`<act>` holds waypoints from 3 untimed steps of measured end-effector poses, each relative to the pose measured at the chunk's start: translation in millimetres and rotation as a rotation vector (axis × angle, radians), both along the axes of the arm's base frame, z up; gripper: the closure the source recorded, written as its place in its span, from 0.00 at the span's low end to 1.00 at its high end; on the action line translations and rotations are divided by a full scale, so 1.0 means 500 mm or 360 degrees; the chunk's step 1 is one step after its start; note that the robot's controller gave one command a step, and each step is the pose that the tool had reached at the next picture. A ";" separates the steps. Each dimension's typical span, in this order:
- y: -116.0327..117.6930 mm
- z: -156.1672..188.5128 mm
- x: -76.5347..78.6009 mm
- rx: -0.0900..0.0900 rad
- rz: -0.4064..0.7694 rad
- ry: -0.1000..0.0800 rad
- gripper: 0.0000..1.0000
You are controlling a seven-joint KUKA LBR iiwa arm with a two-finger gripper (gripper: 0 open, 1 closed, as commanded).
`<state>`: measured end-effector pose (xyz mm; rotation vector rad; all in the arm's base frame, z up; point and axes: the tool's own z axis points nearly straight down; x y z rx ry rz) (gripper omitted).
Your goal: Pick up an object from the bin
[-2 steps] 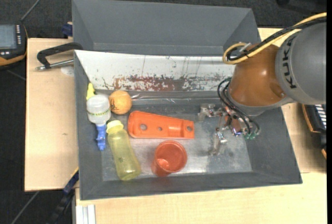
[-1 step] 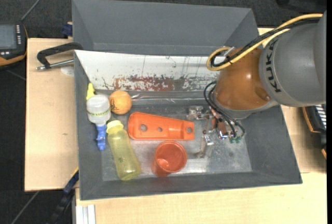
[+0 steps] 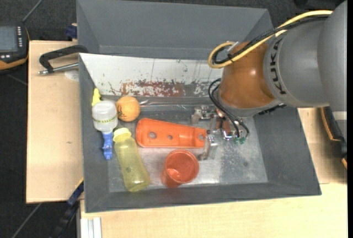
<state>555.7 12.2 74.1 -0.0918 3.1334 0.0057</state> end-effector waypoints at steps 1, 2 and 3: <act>0.072 0.000 0.041 -0.0002 0.0585 -0.0007 1.00; 0.072 0.000 0.041 -0.0002 0.0585 -0.0007 1.00; 0.080 0.088 0.037 0.0000 0.0565 -0.0005 1.00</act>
Offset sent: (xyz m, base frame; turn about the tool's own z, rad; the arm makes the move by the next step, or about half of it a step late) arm 0.0000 0.0000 0.0000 0.0000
